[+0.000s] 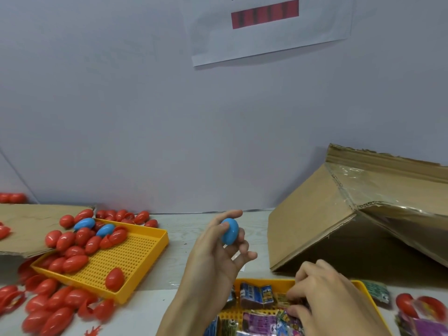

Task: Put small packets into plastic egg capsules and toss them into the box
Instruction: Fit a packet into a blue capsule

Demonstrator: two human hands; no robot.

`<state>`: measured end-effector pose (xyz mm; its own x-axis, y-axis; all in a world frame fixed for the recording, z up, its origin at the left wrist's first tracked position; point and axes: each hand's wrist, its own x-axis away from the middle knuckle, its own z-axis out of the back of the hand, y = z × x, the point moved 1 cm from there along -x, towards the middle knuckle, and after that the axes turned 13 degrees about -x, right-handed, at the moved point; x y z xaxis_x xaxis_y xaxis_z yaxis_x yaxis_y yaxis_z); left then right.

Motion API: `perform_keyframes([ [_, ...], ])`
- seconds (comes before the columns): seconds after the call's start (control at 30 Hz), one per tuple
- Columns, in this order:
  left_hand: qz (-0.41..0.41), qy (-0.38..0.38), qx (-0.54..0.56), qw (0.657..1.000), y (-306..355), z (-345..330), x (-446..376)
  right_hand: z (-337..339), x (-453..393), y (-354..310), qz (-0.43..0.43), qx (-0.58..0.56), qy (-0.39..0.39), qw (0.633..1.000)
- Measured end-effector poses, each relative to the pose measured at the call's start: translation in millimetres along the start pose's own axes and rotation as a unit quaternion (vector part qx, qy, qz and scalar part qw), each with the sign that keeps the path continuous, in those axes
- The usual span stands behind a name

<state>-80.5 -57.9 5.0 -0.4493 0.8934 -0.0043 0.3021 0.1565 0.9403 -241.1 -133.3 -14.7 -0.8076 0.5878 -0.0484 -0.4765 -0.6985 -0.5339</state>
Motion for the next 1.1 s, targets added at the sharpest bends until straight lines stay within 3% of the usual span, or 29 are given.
perform_keyframes([
  [0.3, 0.022, 0.001, 0.004, 1.0, -2.5, 1.6, -3.3, -5.4, 2.9, 4.5, 0.009, -0.015, 0.054, 0.998],
  [0.43, 0.028, 0.012, -0.021, 0.999, -5.5, 3.7, -4.6, -6.2, 2.4, 6.8, 0.011, -0.01, 0.032, 0.999],
  [0.7, 0.004, 0.093, -0.252, 0.963, -13.3, 8.1, -8.1, -2.6, 4.1, 0.1, -0.001, -0.026, 0.05, 0.998],
  [0.83, -0.008, 0.119, -0.332, 0.936, -15.6, 9.3, -10.5, -3.8, 5.7, -0.6, 0.0, -0.033, -0.006, 0.999],
  [0.93, -0.013, 0.128, -0.262, 0.956, -15.8, 7.2, -11.5, -2.2, 8.7, -4.4, -0.008, -0.035, -0.016, 0.999],
  [1.1, -0.008, 0.083, -0.139, 0.987, -10.5, 2.2, -9.4, 8.1, 7.5, -7.1, -0.042, -0.105, -0.009, 0.994],
])
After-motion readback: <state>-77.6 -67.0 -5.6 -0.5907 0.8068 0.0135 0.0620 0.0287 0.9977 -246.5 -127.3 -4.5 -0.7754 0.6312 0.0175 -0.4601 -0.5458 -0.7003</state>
